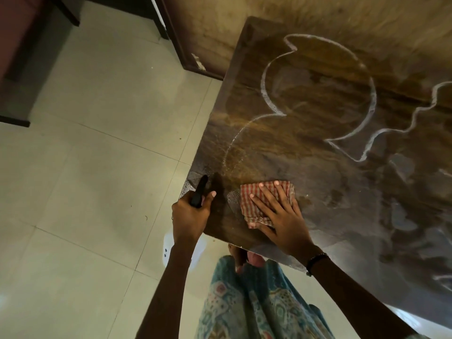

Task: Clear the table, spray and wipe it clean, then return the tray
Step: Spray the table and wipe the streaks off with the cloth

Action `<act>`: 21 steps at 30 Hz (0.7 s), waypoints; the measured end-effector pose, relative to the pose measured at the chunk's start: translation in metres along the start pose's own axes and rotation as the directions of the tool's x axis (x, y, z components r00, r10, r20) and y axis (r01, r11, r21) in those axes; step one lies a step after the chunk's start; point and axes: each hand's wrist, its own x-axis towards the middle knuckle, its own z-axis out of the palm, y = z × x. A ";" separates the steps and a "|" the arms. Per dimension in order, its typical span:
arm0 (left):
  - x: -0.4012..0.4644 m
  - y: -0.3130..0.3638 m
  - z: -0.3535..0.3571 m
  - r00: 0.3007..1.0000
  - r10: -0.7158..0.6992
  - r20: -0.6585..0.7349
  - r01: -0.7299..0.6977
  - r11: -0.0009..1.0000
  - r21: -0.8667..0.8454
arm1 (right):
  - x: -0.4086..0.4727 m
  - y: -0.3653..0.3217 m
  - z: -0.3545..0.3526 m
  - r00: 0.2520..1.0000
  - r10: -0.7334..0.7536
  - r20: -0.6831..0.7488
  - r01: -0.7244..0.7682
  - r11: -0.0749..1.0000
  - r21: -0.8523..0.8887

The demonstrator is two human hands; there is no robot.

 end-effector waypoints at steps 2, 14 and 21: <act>0.002 0.005 -0.002 0.999 -0.031 -0.022 0.031 0.999 -0.010 | 0.003 0.003 -0.002 1.000 -0.027 0.006 0.027 1.000 -0.005; 0.016 0.018 -0.020 1.000 0.005 0.009 -0.004 0.988 -0.151 | 0.146 -0.055 -0.015 0.997 0.053 -0.056 -0.052 0.998 0.019; 0.028 0.030 -0.034 0.993 0.116 0.033 -0.111 0.987 -0.117 | 0.107 -0.072 0.003 0.941 -0.336 0.040 0.338 0.930 -0.146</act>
